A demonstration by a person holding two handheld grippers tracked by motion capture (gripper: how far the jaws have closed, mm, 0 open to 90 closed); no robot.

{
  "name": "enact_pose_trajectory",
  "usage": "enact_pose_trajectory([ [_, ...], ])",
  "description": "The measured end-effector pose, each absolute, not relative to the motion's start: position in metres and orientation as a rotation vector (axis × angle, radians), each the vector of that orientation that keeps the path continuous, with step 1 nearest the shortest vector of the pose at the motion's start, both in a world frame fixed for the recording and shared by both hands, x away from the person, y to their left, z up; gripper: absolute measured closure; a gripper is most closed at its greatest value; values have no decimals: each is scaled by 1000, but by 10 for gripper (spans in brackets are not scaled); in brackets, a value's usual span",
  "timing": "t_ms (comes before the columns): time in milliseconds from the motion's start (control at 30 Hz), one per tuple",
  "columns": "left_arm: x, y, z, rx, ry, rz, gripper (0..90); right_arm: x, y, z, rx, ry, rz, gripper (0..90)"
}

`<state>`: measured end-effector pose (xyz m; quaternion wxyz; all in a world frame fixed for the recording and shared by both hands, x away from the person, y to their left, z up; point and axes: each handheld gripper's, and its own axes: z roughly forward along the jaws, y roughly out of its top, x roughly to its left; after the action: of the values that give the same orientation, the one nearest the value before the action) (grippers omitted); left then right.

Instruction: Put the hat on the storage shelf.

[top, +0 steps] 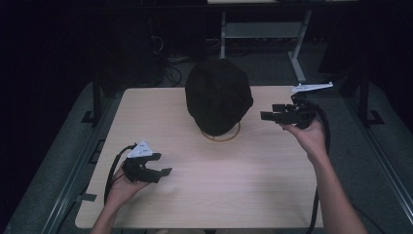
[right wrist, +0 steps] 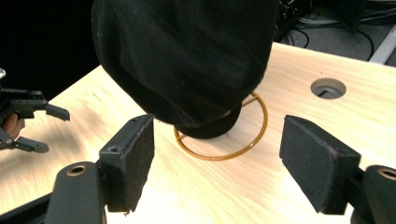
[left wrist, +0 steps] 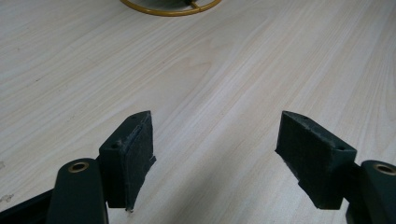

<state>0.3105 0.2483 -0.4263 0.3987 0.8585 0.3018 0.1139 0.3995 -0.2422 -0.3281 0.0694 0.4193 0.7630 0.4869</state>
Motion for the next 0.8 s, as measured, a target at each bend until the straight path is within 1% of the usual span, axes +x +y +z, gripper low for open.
enact_pose_trajectory([
  [800,309,250,-428,2157,780,288,256,365,-259,-366,1313,2322,1477,236],
])
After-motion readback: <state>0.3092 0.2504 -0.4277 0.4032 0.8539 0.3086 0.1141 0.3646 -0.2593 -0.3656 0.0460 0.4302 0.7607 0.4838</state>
